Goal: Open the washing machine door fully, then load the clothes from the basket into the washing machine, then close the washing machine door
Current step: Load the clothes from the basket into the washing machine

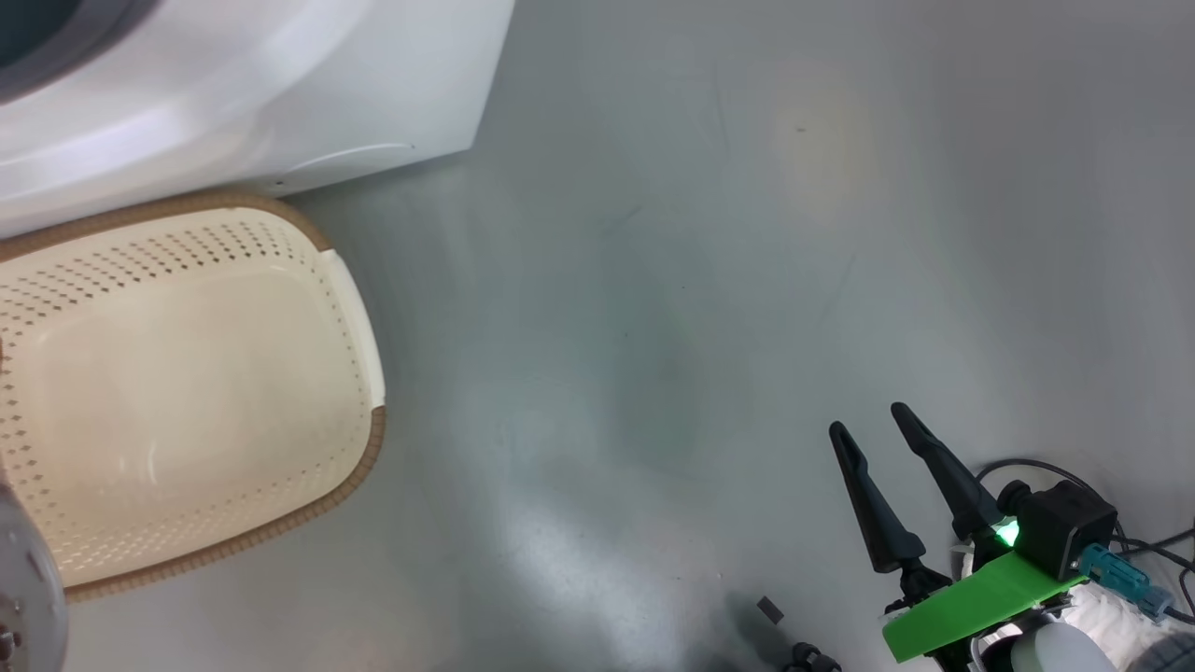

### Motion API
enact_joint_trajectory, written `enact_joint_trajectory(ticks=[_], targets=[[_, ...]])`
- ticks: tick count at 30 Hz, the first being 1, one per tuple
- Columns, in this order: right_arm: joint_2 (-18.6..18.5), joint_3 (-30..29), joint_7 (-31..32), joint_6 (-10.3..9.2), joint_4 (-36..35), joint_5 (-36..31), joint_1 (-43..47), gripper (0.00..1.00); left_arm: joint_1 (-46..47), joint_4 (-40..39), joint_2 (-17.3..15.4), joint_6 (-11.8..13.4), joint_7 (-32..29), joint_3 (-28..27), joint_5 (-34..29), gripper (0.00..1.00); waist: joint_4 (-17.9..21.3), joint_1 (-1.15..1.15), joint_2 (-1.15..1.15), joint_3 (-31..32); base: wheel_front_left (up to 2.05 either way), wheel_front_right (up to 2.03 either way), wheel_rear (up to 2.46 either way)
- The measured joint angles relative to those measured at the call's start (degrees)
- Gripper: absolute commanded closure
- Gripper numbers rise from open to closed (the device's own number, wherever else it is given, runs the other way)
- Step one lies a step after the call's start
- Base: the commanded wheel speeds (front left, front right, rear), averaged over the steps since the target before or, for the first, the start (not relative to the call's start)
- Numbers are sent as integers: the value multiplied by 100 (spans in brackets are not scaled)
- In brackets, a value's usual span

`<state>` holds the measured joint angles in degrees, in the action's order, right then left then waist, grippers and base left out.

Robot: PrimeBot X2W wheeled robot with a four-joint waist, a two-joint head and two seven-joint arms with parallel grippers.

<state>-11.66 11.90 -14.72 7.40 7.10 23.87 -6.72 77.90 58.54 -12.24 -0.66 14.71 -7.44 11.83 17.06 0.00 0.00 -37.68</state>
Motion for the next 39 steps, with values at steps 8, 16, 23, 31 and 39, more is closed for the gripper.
enact_joint_trajectory(ticks=[8, 16, 23, 31, 39], targets=[[34, -45, 0, 0, -66, 0, 214, 0, 43, -613, -126, -171, 0, -268, 14, 100, 191, 0, 0, -82, 0, 0, 0], [48, -148, 0, 0, -163, 0, 371, 0, 40, -1294, -225, -102, 0, -593, -107, 100, 405, 0, 0, -161, 0, 0, 0], [135, -143, 0, 0, -198, 0, 402, 0, 43, -2275, -154, -53, 1, -875, -360, 100, 482, 0, 0, -354, 0, 0, 0], [210, -119, 0, 0, -172, 0, 359, 0, 43, -1617, -120, -158, 2, -832, -665, 89, 509, 0, 0, -380, 0, 0, 0], [237, -129, 0, 0, -147, 1, 319, 0, 308, -291, -178, 192, -7, -452, -1095, 0, 473, 0, 0, -287, 0, 0, 0]])
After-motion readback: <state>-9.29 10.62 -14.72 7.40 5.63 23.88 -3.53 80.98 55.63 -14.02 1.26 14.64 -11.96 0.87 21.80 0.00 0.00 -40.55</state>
